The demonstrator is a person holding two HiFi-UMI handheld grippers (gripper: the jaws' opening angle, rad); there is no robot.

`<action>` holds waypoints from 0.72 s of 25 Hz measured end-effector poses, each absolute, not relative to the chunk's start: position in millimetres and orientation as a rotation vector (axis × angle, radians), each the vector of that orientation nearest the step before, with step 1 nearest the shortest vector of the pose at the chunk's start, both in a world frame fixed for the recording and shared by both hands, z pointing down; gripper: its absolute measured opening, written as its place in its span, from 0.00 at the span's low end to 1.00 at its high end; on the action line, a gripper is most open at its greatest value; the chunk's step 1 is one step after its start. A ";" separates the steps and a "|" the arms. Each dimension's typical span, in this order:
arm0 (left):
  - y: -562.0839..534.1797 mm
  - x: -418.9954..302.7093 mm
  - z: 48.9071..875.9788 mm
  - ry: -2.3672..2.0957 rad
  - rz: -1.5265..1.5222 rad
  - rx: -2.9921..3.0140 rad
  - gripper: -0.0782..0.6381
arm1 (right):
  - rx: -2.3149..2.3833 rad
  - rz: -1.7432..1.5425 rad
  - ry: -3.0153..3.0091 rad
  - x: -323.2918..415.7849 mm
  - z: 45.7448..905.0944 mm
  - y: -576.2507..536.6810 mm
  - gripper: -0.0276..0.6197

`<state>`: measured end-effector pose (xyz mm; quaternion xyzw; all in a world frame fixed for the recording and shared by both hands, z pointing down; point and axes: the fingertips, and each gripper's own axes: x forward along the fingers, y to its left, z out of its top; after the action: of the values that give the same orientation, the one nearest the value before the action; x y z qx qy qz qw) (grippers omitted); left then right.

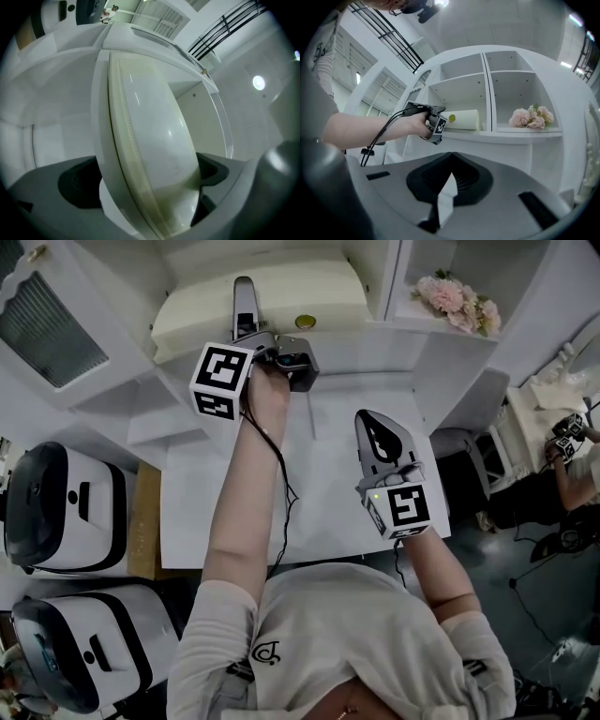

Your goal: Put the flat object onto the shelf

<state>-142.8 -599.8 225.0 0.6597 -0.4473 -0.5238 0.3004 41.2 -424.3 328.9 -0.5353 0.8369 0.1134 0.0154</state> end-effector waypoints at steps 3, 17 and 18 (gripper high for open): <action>-604.6 -142.2 223.7 -1.192 -1.384 1.773 0.94 | -1.668 0.365 2.602 41.7 327.2 -424.1 0.05; -561.5 -147.9 223.8 -1.170 -1.374 1.928 0.94 | -1.674 0.302 2.615 37.8 339.6 -415.6 0.05; -554.8 -148.9 226.1 -1.172 -1.366 1.934 0.94 | -1.671 0.303 2.613 36.3 339.2 -413.6 0.05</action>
<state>-148.9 -554.8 226.1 0.7094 -0.4297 -0.5009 0.2473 36.3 -413.6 339.2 -0.5361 0.8385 0.0973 0.0125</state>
